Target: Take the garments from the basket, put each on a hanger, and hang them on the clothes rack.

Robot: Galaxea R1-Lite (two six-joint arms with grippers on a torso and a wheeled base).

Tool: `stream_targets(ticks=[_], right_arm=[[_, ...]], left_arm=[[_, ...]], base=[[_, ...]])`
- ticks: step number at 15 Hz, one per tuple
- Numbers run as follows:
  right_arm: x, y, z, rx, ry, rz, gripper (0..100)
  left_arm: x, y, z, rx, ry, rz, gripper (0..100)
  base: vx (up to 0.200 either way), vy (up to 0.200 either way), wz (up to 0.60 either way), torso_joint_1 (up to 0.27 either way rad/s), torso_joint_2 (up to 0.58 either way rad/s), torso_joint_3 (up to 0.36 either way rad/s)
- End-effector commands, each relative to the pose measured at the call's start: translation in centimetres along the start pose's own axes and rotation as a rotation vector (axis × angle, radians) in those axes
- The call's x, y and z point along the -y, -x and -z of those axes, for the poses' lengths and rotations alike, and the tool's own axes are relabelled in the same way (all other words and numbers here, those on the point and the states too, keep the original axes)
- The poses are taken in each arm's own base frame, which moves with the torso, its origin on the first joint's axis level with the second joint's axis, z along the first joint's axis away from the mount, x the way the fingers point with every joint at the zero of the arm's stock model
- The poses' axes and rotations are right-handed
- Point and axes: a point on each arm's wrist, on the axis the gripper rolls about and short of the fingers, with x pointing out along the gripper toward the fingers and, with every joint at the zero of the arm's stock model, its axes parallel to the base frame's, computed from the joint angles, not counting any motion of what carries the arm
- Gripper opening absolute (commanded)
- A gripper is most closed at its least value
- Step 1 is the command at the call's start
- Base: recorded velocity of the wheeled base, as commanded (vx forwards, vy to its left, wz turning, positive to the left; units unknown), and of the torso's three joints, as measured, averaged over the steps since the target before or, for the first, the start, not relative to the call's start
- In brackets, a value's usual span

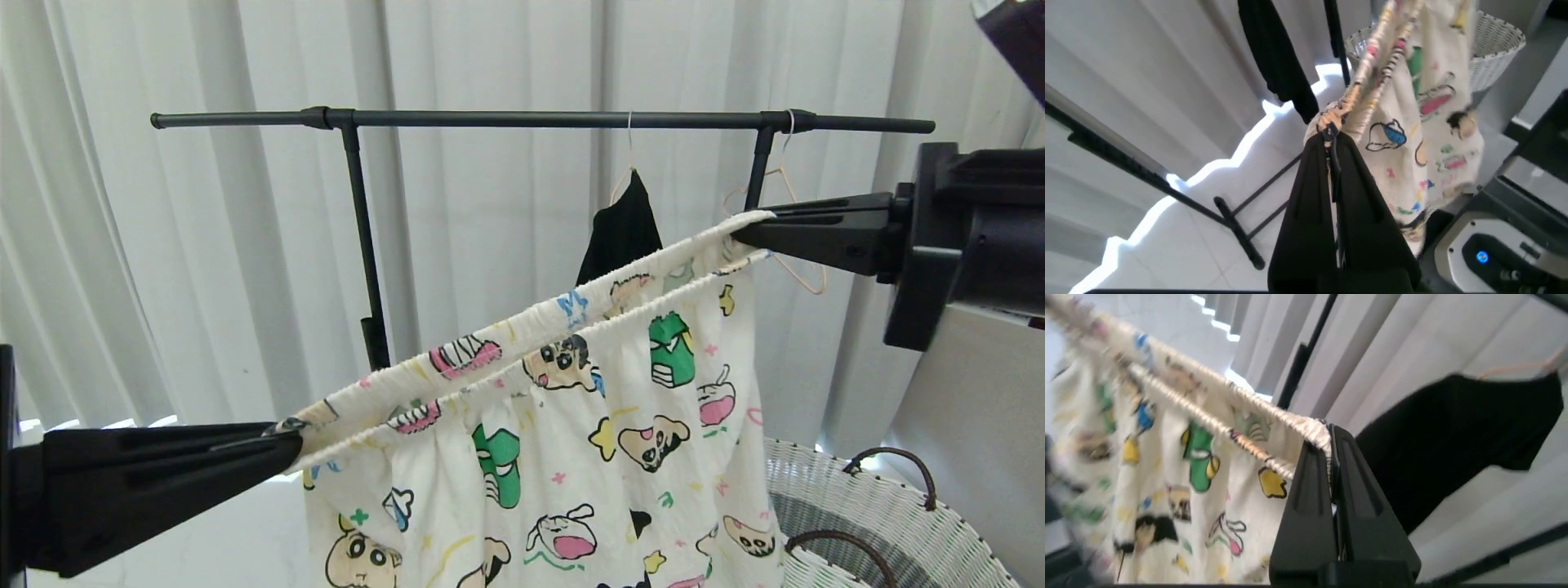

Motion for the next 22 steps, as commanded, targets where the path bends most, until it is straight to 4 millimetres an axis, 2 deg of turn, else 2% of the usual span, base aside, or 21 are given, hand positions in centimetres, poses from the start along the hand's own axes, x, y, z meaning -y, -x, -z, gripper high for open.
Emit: stream_targets(ticks=[1, 5, 8, 10, 11, 13, 15, 22], right_arm=[[0.1, -2.0, 0.4, -0.026, -0.005, -0.018, 0], [0.0, -1.4, 0.1, -0.015, 0.000, -0.016, 0], [-0.6, 0.9, -0.7, -0.004, 0.009, -0.026, 0], [-1.6, 2.3, -1.0, -0.013, 0.019, -0.067, 0], [-2.6, 3.6, -1.1, -0.032, 0.021, -0.109, 0], [-3.0, 4.7, -1.1, -0.037, 0.022, -0.130, 0], [-3.0, 4.8, -1.1, -0.035, 0.024, -0.130, 0], [-3.2, 4.8, -0.2, -0.078, 0.021, -0.090, 0]], left_arm=[[0.6, 0.9, 0.7, 0.022, -0.051, 0.043, 0], [0.7, 0.7, 0.6, 0.017, -0.077, 0.045, 0], [0.5, 0.2, 0.2, 0.013, -0.062, 0.011, 0], [-0.2, -1.3, -0.2, -0.018, -0.029, -0.088, 0], [-0.7, -3.1, -1.1, 0.001, 0.004, -0.160, 0], [-1.2, -5.4, -2.7, 0.035, 0.036, -0.256, 0], [-1.3, -6.4, -3.7, 0.051, 0.046, -0.300, 0], [-1.8, -6.3, -3.7, 0.048, 0.055, -0.327, 0]], base=[[0.000, 0.000, 0.00, 0.000, 0.00, 0.000], [0.000, 0.000, 0.00, 0.000, 0.00, 0.000], [0.000, 0.000, 0.00, 0.000, 0.00, 0.000], [0.000, 0.000, 0.00, 0.000, 0.00, 0.000], [0.000, 0.000, 0.00, 0.000, 0.00, 0.000], [0.000, 0.000, 0.00, 0.000, 0.00, 0.000], [0.000, 0.000, 0.00, 0.000, 0.00, 0.000], [0.000, 0.000, 0.00, 0.000, 0.00, 0.000]])
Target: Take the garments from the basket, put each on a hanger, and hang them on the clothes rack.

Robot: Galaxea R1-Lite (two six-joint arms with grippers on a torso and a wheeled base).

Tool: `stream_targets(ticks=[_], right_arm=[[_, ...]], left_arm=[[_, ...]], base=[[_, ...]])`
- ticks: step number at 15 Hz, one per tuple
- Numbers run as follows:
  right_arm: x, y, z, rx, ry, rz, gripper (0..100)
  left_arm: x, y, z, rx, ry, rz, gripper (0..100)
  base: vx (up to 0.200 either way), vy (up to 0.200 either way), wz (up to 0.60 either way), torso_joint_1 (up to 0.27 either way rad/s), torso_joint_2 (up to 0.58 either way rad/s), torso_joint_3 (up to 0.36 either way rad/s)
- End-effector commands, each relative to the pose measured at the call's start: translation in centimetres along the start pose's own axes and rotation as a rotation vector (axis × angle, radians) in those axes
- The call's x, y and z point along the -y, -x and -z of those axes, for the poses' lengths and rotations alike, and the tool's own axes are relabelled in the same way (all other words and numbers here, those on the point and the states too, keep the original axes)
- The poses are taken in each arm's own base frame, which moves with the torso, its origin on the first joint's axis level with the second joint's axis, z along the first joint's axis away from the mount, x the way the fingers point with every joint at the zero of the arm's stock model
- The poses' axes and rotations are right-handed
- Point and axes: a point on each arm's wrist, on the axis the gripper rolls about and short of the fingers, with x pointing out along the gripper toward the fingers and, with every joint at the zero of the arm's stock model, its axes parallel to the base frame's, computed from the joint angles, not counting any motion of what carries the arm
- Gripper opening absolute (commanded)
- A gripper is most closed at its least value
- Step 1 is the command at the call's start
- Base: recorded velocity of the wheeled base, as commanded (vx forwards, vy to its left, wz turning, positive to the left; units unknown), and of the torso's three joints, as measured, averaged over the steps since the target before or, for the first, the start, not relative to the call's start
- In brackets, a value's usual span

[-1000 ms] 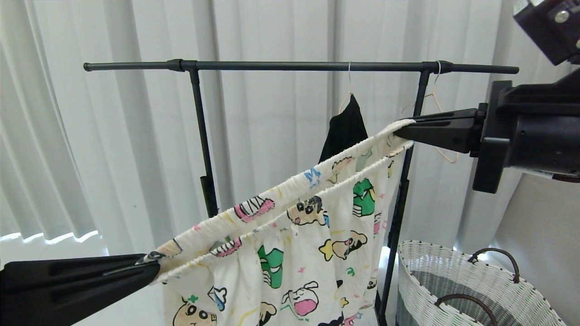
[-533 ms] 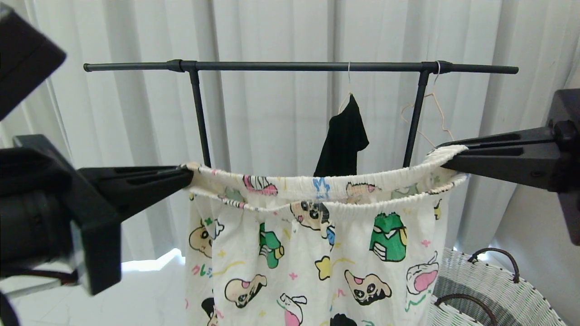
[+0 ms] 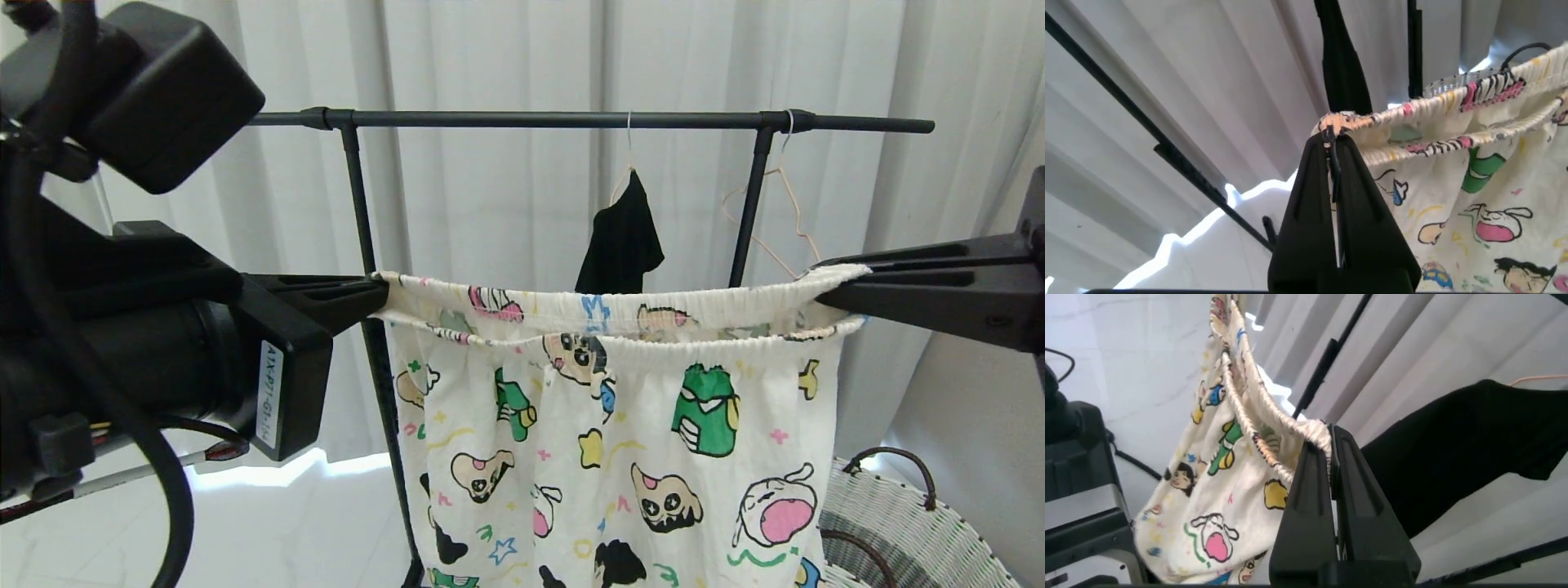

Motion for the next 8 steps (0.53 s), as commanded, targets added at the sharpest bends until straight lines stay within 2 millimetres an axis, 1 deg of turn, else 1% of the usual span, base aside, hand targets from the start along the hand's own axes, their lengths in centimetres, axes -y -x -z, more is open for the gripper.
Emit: stream_targets(ticks=[1, 5, 6, 7, 8], right_arm=[[-0.3, 0.2, 0.5, -0.010, 0.000, -0.008, 100], [-1.2, 1.6, 2.0, -0.021, 0.002, -0.029, 100], [-1.3, 2.1, 2.4, -0.024, -0.001, -0.022, 100], [-1.1, 2.5, 2.8, -0.032, -0.007, 0.004, 100], [-0.3, 2.9, 3.7, -0.072, -0.026, 0.099, 100]], left_arm=[[-0.3, -0.2, 0.0, -0.006, 0.005, -0.017, 0], [-0.6, -0.5, 0.3, -0.021, 0.008, -0.039, 0], [-0.8, -0.7, 0.6, -0.035, 0.009, -0.054, 0], [-1.2, -0.6, 1.0, -0.046, 0.011, -0.071, 0], [-1.8, -0.2, 1.6, -0.055, 0.012, -0.102, 0]], base=[[0.000, 0.000, 0.00, 0.000, 0.00, 0.000], [0.000, 0.000, 0.00, 0.000, 0.00, 0.000], [0.000, 0.000, 0.00, 0.000, 0.00, 0.000], [0.000, 0.000, 0.00, 0.000, 0.00, 0.000], [0.000, 0.000, 0.00, 0.000, 0.00, 0.000]])
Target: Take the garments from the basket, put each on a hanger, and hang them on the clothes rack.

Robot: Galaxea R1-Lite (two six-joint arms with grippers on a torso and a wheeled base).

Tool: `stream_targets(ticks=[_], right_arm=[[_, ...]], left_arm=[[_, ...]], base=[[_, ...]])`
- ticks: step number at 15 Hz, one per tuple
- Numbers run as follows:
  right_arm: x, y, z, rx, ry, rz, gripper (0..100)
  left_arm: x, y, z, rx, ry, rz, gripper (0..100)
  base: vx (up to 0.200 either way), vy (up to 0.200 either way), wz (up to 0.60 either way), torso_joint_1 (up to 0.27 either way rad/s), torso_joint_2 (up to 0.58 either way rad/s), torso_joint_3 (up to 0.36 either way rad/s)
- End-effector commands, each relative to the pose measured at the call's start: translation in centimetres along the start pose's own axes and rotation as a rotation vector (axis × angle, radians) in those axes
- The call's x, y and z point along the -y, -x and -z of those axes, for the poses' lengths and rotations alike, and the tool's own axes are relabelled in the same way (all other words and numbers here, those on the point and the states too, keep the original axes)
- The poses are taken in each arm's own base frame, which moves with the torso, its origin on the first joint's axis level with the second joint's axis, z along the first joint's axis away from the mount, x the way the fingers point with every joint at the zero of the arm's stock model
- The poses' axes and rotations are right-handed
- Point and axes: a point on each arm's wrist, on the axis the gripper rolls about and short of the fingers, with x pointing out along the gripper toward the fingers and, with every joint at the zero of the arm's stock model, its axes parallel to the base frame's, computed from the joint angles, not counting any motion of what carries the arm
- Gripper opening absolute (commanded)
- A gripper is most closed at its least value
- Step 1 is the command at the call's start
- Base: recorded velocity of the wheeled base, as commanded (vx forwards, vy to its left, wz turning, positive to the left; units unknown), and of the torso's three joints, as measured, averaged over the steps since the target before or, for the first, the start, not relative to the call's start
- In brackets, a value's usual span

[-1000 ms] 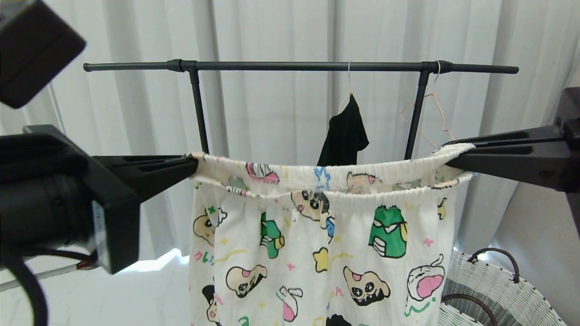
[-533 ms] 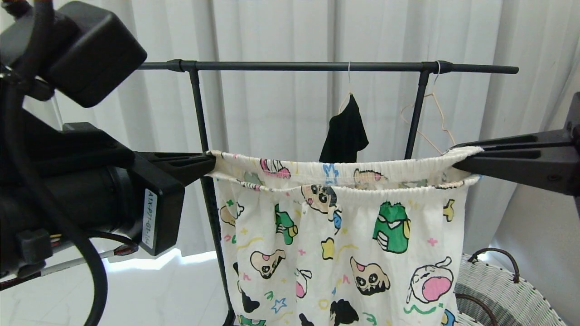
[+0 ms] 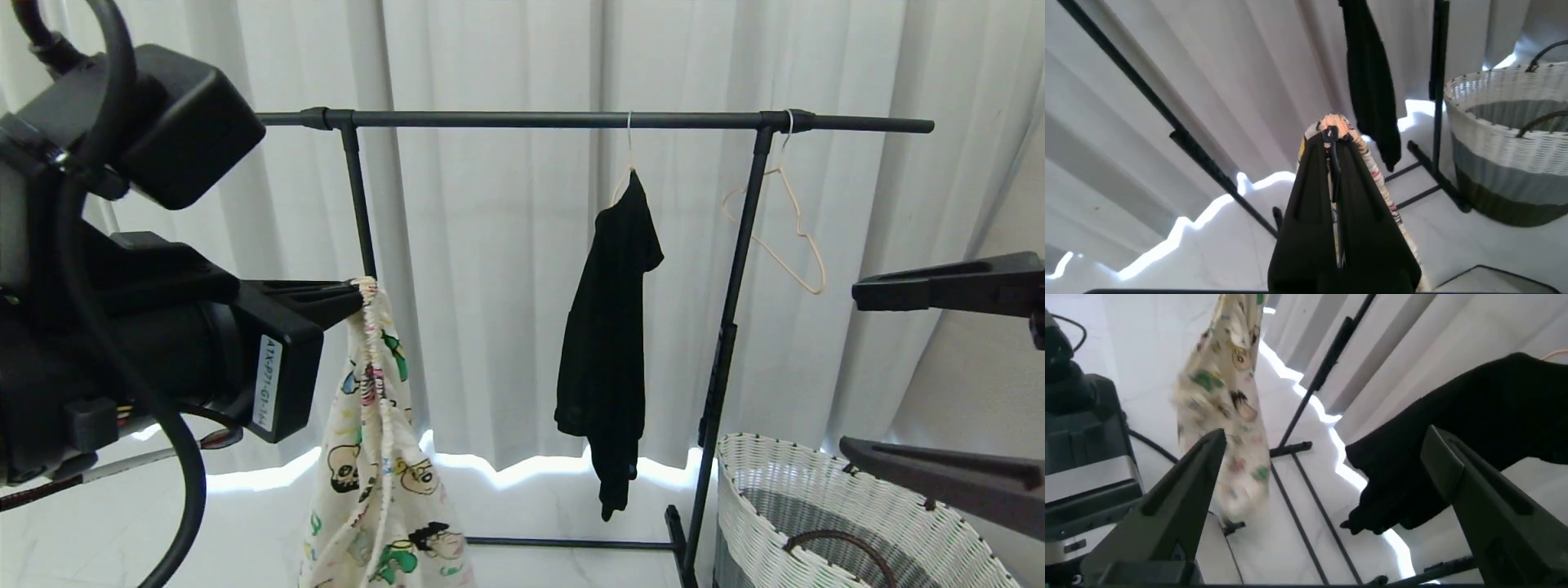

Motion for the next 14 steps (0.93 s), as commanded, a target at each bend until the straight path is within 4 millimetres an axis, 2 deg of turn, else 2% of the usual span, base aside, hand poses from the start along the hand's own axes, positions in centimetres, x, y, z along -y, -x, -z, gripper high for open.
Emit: stream_targets(ticks=[1, 4, 7, 9, 12, 14], right_arm=[[1.2, 1.6, 1.9, -0.094, -0.034, 0.200, 100], [2.8, 3.9, 4.4, -0.357, -0.108, 0.539, 100], [4.2, 5.2, 6.3, -0.496, -0.152, 0.716, 100], [4.5, 6.1, 7.5, -0.567, -0.150, 0.794, 100], [4.6, 6.5, 9.2, -0.610, -0.186, 0.860, 100], [4.9, 6.3, 10.3, -0.576, -0.183, 0.917, 100]], left_arm=[[-1.3, 0.7, 1.5, -0.026, -0.005, -0.063, 0], [-3.6, 3.3, 5.8, -0.081, -0.042, -0.195, 0], [-4.1, 5.5, 10.5, -0.136, -0.021, -0.273, 0], [-4.0, 6.4, 12.8, -0.167, -0.013, -0.307, 0], [-4.2, 6.7, 13.8, -0.198, 0.013, -0.369, 0], [-4.4, 6.6, 14.0, -0.216, 0.030, -0.391, 0]], base=[[0.000, 0.000, 0.00, 0.000, 0.00, 0.000], [0.000, 0.000, 0.00, 0.000, 0.00, 0.000], [0.000, 0.000, 0.00, 0.000, 0.00, 0.000], [0.000, 0.000, 0.00, 0.000, 0.00, 0.000], [0.000, 0.000, 0.00, 0.000, 0.00, 0.000], [0.000, 0.000, 0.00, 0.000, 0.00, 0.000]])
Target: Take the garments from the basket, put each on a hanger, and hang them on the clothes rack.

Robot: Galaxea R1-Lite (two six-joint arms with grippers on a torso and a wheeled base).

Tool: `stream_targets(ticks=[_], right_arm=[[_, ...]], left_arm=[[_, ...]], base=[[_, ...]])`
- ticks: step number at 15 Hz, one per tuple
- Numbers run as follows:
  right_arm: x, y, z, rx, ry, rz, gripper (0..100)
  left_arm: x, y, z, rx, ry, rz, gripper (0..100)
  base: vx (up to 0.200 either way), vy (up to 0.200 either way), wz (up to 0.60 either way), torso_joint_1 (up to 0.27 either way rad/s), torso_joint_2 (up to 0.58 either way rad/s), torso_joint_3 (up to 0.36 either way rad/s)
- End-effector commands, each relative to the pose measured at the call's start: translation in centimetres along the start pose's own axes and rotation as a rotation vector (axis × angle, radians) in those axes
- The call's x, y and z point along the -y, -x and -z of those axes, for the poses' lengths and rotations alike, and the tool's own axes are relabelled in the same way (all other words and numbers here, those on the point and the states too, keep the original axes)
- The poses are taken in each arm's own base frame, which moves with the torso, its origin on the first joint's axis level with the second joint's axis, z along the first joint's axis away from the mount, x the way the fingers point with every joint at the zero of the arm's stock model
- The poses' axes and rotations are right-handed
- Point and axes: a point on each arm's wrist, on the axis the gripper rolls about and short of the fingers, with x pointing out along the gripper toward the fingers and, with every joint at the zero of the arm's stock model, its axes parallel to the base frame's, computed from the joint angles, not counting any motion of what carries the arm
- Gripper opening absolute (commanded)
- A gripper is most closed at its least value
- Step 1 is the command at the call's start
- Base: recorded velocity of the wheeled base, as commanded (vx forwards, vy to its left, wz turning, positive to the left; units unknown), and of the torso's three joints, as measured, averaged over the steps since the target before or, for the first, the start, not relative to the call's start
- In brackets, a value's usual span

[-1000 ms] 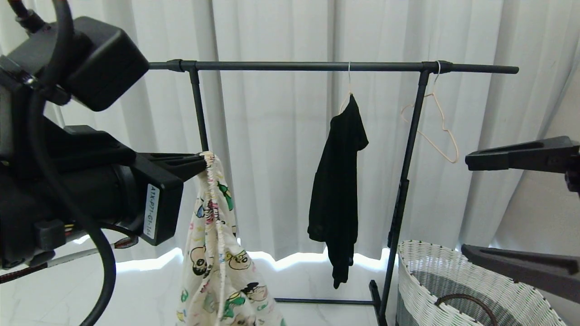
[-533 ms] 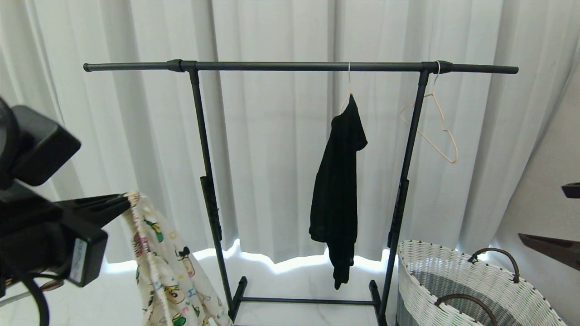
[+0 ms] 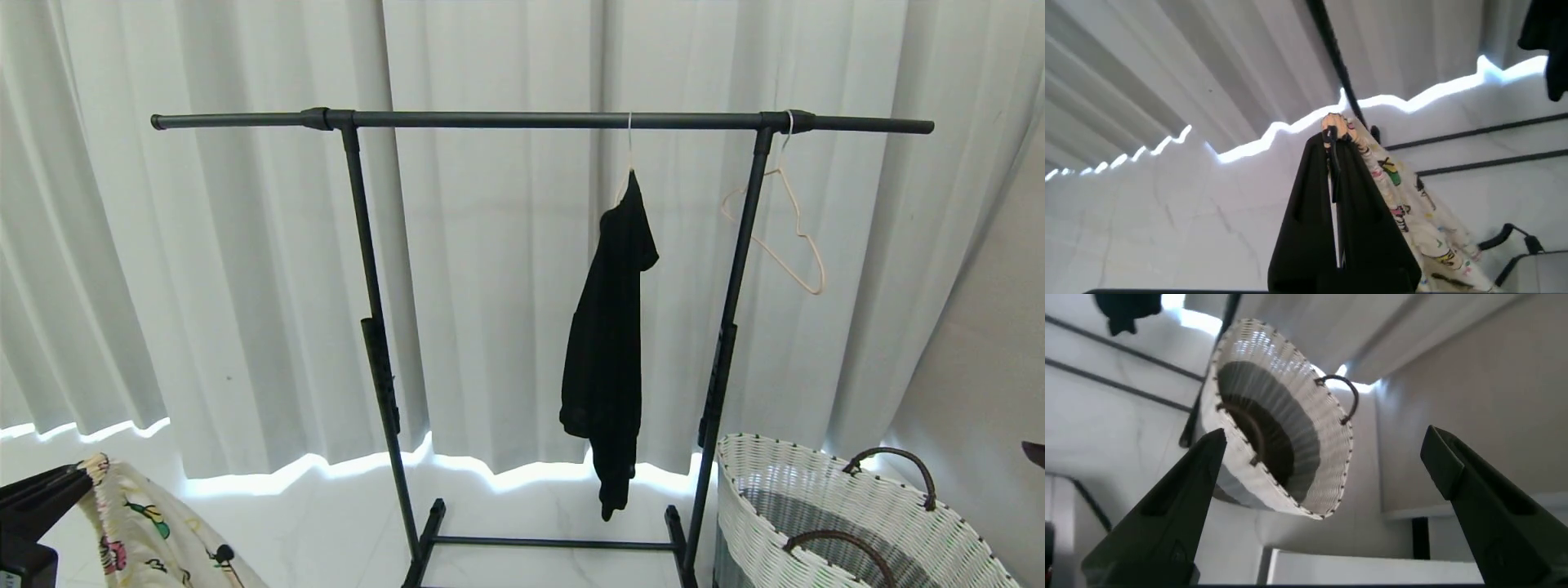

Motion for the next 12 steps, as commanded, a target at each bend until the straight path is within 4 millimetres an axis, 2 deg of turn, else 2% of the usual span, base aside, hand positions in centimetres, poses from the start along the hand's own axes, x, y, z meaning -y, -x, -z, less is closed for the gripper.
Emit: stream_targets(ticks=[1, 4, 7, 10, 12], right_arm=[[-0.3, -1.2, 1.4, 0.018, -0.027, 0.045, 100], [-0.9, -2.6, 2.0, 0.088, -0.082, 0.036, 100], [-0.9, -3.1, 1.7, 0.107, -0.192, -0.013, 100], [-0.9, -3.5, 1.6, 0.097, -0.241, -0.019, 100], [-0.7, -3.4, 1.1, 0.112, -0.243, -0.014, 100]], left_arm=[[-0.2, 0.3, 0.4, 0.008, 0.027, 0.003, 0], [-0.6, 1.8, -0.5, 0.150, 0.069, 0.200, 0], [-0.7, 1.8, -0.7, 0.156, 0.072, 0.213, 0], [-0.3, 1.4, 0.0, 0.128, 0.056, 0.213, 0], [-0.1, 1.2, 0.8, 0.103, -0.031, 0.178, 0]], base=[[0.000, 0.000, 0.00, 0.000, 0.00, 0.000], [0.000, 0.000, 0.00, 0.000, 0.00, 0.000], [0.000, 0.000, 0.00, 0.017, -0.04, -0.028], [0.000, 0.000, 0.00, 0.132, -0.36, -0.214], [0.000, 0.000, 0.00, 0.181, -0.45, -0.268]])
